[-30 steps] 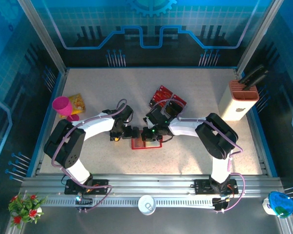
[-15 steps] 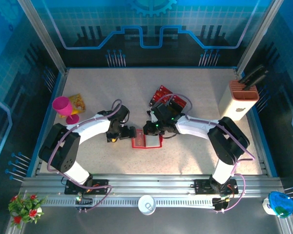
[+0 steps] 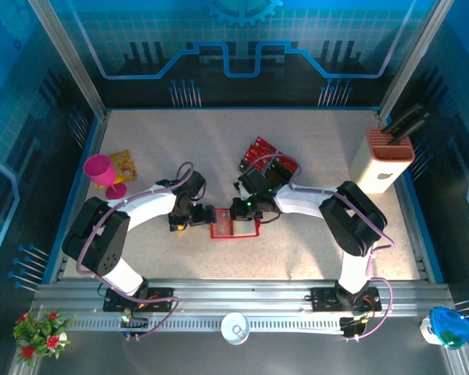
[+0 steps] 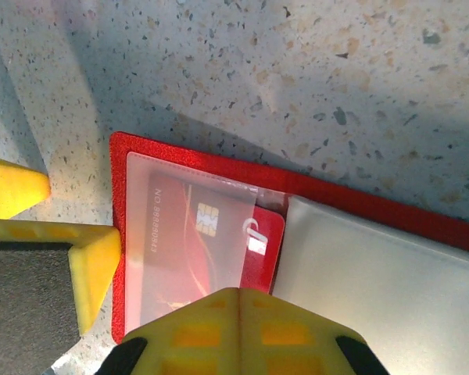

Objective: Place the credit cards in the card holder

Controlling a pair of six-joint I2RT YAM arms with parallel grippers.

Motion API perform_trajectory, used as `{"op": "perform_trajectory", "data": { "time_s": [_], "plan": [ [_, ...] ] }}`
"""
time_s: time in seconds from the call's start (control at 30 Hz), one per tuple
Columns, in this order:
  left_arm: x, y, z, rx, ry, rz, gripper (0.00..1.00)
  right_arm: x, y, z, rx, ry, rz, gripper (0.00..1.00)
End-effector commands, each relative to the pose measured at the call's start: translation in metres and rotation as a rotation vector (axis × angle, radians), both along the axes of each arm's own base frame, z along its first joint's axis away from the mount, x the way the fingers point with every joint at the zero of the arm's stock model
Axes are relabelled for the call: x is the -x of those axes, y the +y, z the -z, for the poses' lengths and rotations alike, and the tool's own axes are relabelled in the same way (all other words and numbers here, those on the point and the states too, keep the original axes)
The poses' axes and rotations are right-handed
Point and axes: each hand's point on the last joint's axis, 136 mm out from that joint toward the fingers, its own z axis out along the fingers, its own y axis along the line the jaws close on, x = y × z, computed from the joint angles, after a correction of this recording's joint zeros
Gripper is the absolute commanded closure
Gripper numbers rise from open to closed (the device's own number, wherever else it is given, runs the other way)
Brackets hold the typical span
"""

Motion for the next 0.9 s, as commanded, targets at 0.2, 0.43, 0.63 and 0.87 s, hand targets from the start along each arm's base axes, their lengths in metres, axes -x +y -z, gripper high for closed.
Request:
{"op": "perform_trajectory", "data": {
  "time_s": [0.2,0.43,0.63,0.87],
  "plan": [
    [0.002,0.009,0.017,-0.049,0.039,0.01,0.01,0.006,0.009,0.017,0.055,0.043,-0.048,0.96],
    [0.0,0.008,0.016,-0.047,0.034,0.015,0.01,0.012,0.023,0.024,0.054,0.075,-0.072,0.97],
    [-0.002,0.007,0.015,-0.043,0.028,0.019,0.01,0.014,0.03,0.025,0.028,0.099,-0.068,0.98],
    [-0.007,0.004,0.011,-0.033,0.017,0.025,0.01,-0.002,0.029,-0.02,-0.056,0.018,-0.034,0.96]
  ]
}}
